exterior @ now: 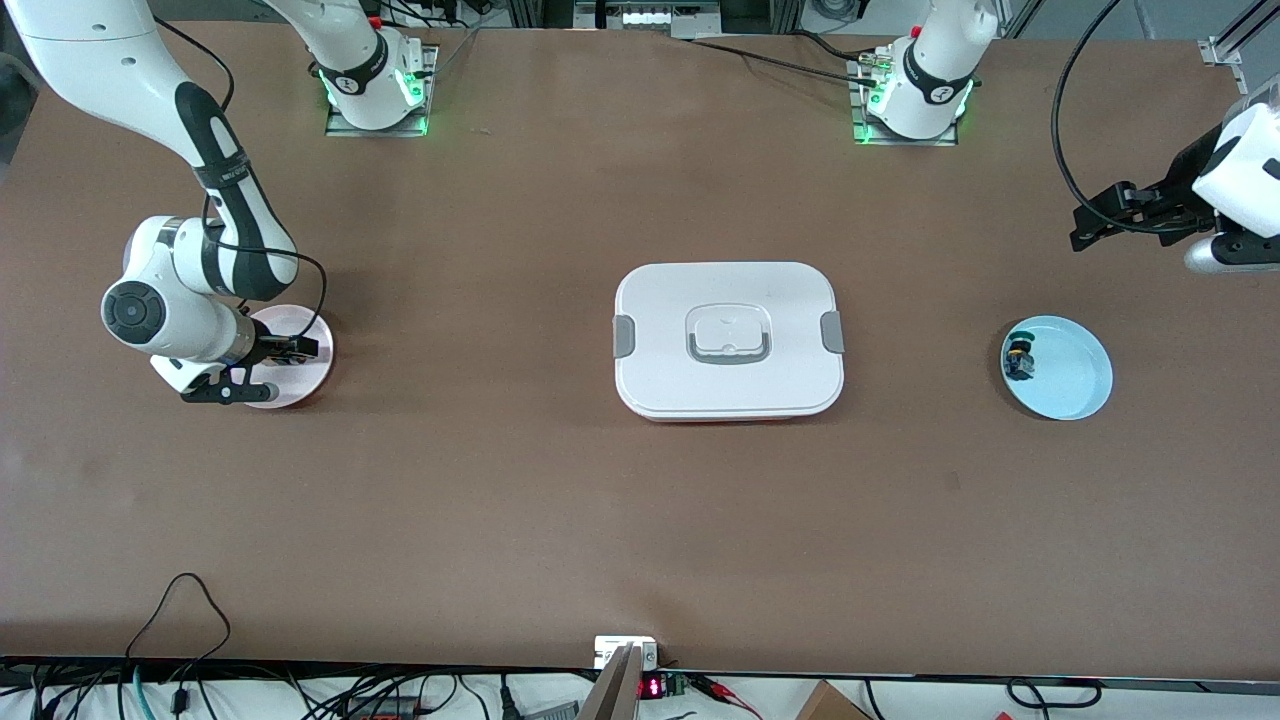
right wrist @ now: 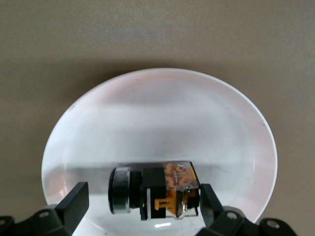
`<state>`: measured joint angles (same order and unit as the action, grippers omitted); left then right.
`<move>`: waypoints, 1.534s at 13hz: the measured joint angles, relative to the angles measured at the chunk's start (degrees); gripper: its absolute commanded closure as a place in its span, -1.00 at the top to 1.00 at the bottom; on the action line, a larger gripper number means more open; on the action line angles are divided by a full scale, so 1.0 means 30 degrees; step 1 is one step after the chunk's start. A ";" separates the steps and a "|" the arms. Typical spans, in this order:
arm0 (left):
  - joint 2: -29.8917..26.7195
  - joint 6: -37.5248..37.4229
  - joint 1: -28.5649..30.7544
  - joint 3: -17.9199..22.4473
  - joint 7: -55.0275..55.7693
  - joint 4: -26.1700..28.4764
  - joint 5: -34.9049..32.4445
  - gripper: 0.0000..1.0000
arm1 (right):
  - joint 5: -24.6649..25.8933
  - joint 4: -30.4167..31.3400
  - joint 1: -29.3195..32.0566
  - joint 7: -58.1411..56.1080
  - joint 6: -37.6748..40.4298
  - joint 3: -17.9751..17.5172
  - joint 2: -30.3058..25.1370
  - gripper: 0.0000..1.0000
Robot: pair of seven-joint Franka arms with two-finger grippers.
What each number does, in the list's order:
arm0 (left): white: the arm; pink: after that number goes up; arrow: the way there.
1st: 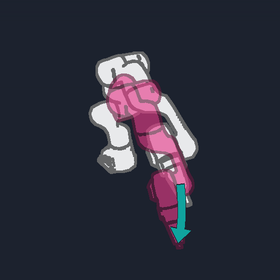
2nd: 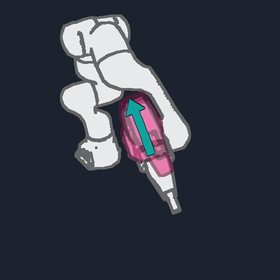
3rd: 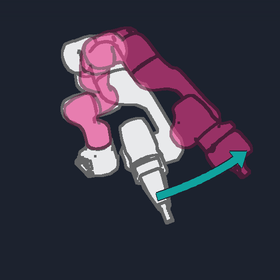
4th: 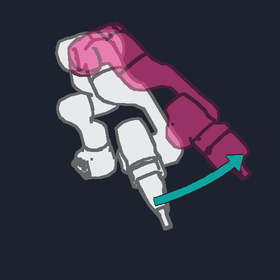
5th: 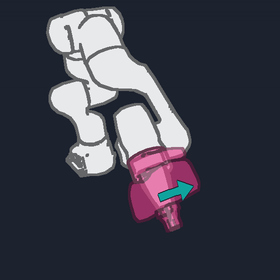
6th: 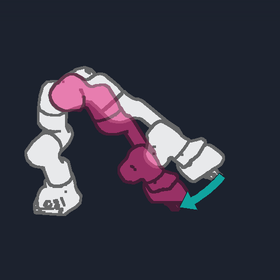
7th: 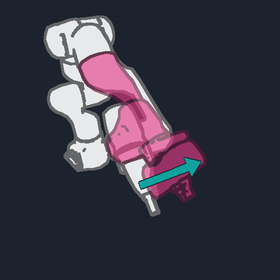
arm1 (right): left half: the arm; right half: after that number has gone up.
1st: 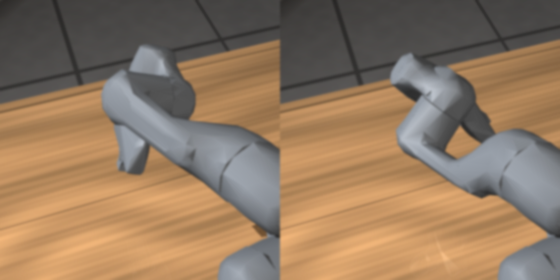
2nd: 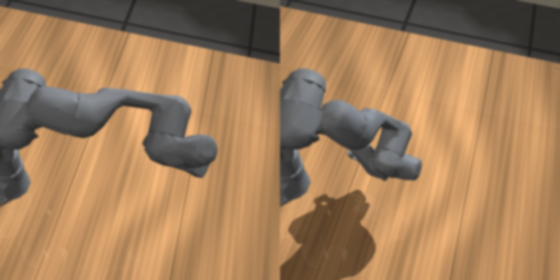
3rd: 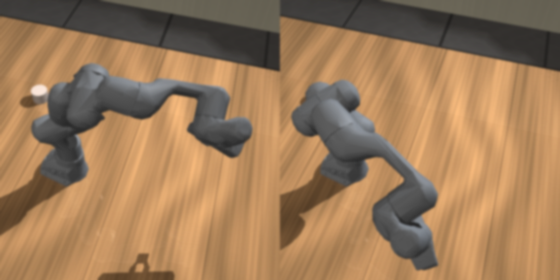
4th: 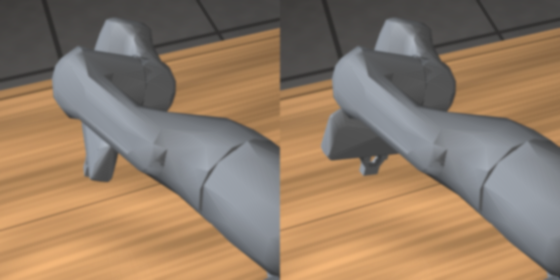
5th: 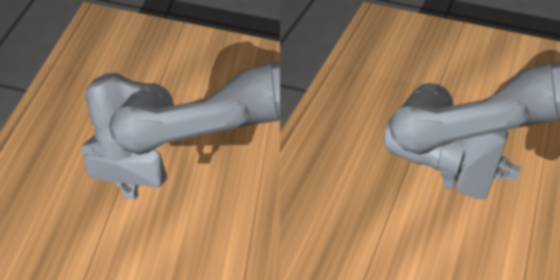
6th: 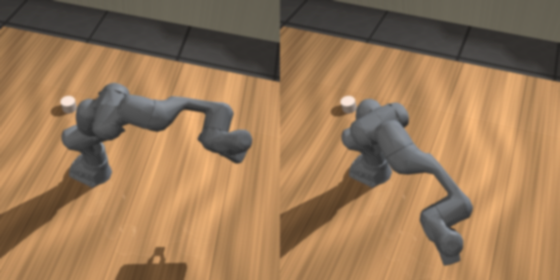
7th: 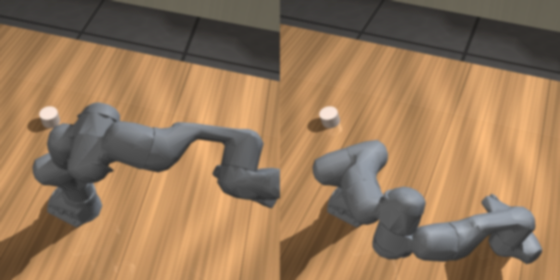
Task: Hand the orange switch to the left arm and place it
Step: 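Lower the right gripper and grasp the orange switch, then lift the switch over the box with the right gripper while the left gripper approaches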
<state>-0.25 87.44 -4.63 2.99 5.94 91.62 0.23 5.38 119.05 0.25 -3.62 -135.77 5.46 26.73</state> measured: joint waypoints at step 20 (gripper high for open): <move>0.0000 0.0000 0.0001 0.0000 0.0000 -0.0002 0.0000 1.00 | 0.0000 -0.0600 -0.0106 -0.0420 0.1037 -0.0139 -0.0156 -0.79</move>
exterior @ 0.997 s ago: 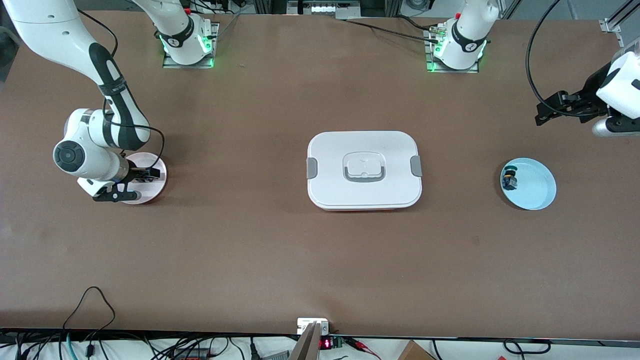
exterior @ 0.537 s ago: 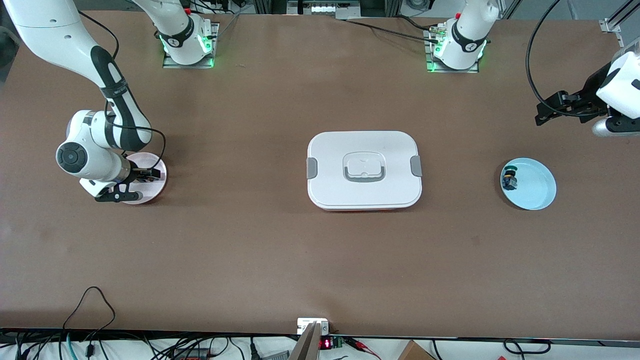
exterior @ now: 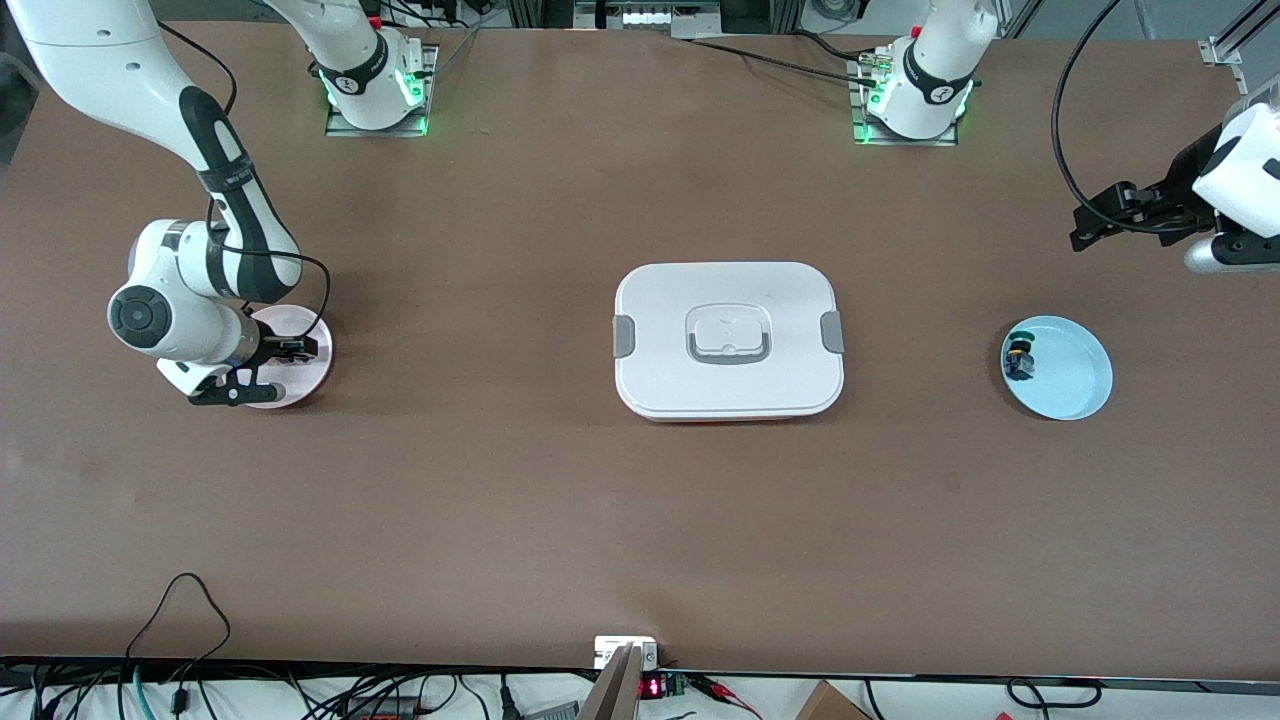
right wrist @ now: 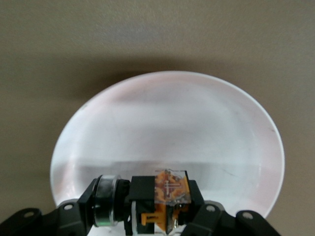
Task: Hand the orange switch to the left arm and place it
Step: 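Lift the switch over the box with the right gripper while the left gripper approaches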
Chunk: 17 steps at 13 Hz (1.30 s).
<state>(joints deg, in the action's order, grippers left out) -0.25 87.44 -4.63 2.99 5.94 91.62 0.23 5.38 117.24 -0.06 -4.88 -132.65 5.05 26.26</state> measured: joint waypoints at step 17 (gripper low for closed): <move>0.0822 -0.0056 0.0824 0.0236 -0.0001 -0.0386 -0.0229 1.00 | -0.3879 -0.8213 -0.3178 -0.1877 1.3026 -0.2662 -0.4742 -0.84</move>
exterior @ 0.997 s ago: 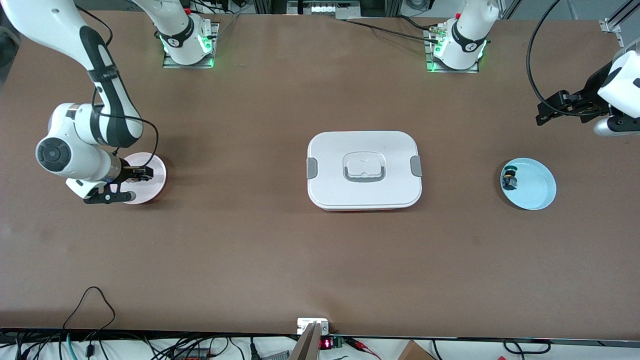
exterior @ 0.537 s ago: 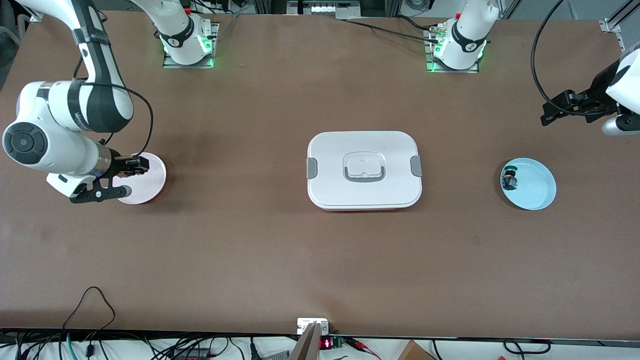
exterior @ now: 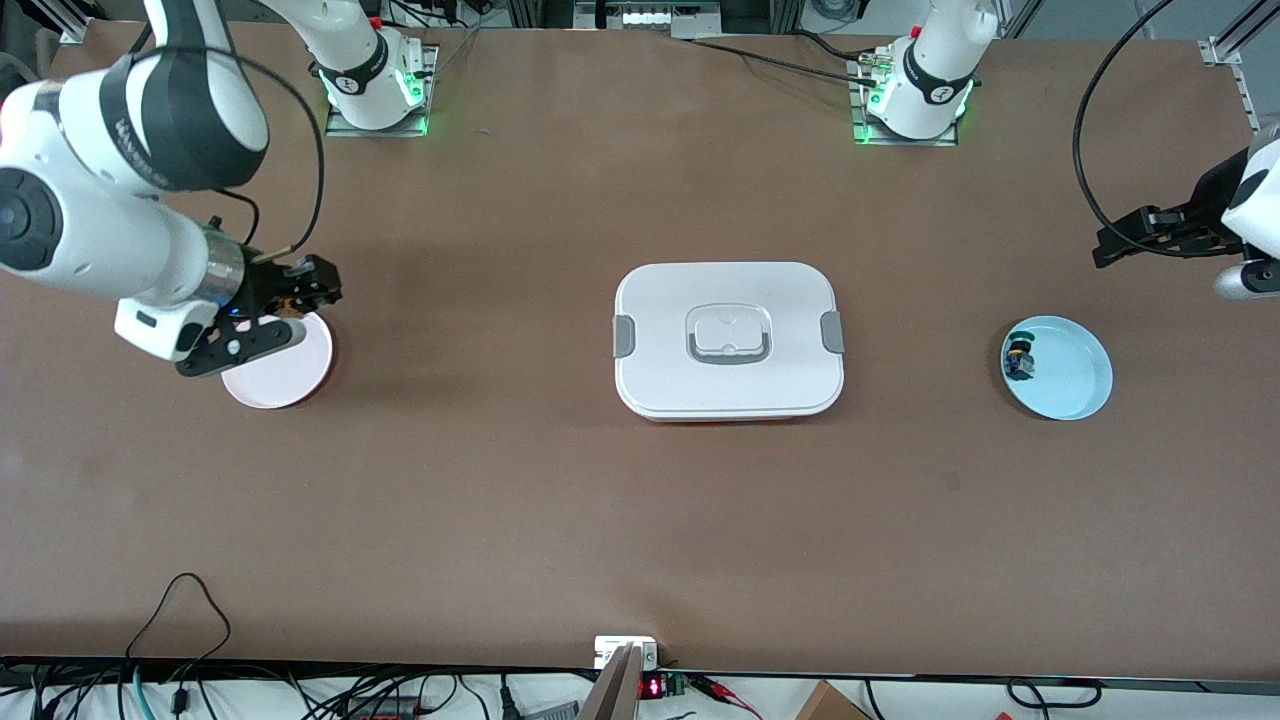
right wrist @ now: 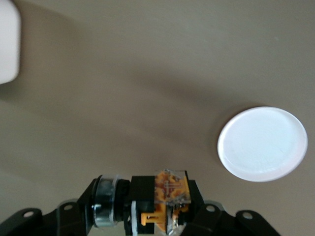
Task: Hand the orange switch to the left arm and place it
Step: 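Lift the switch over the box with the right gripper while the left gripper approaches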
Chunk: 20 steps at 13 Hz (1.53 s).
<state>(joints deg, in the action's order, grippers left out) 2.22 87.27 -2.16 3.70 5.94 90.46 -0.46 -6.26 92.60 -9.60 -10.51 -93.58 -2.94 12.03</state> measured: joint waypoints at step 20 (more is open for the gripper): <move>0.6356 -0.6916 0.2845 -0.0534 -0.0126 0.0229 2.2563 1.00 | -1.6937 -0.2146 -0.5804 -1.4467 -1.2578 -0.3070 0.2057 -1.00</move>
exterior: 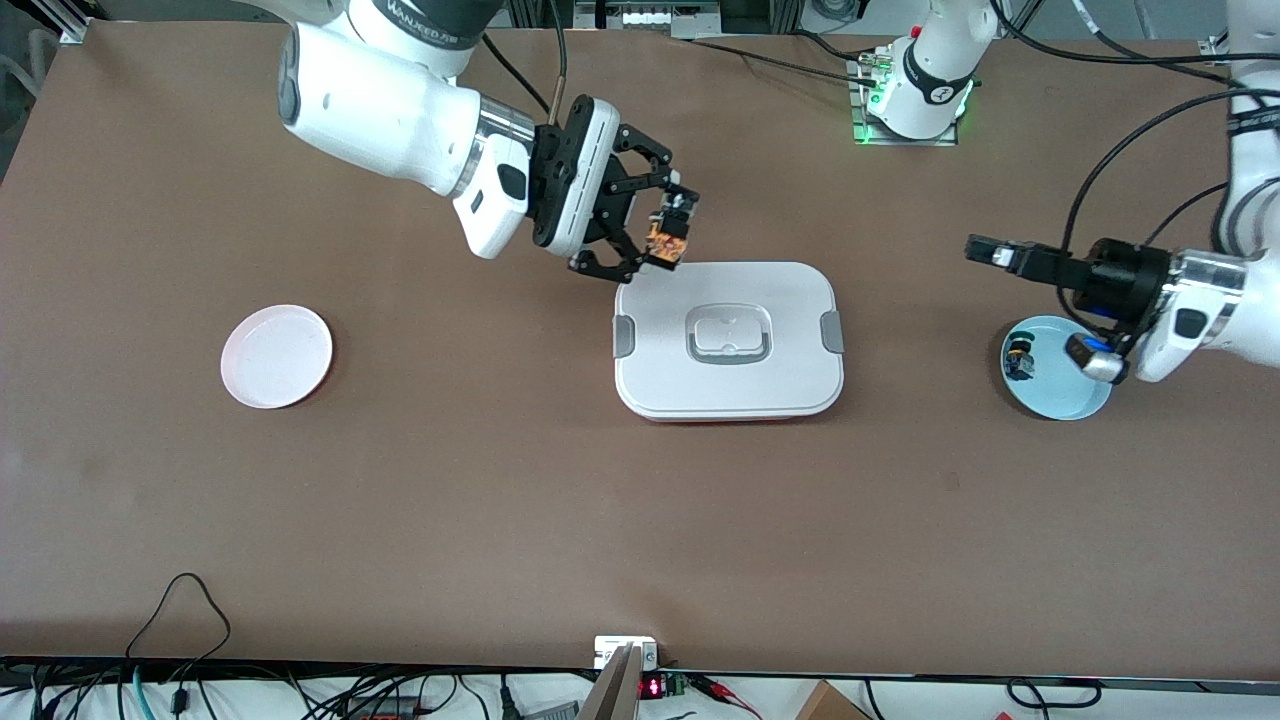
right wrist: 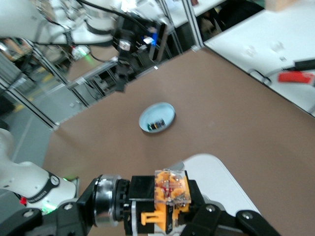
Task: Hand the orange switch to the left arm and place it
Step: 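Lift the switch over the box with the right gripper while the left gripper approaches, then close the left gripper on the orange switch held by the right gripper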
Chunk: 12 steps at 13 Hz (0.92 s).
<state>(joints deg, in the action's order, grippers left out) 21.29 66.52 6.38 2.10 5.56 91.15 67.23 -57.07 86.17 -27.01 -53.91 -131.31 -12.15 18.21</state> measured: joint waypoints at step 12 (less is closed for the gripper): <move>-0.1239 0.8389 -0.4457 -0.2232 0.0815 0.2495 0.5403 1.00 | -1.2135 0.0060 -0.0320 -1.1725 -0.0091 0.0051 0.2140 -1.00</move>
<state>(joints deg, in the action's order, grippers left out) 17.57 91.69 -6.99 -4.60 8.00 98.63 83.44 -93.47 86.34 -27.97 -89.09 -131.59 -11.99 24.63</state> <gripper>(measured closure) 0.000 0.278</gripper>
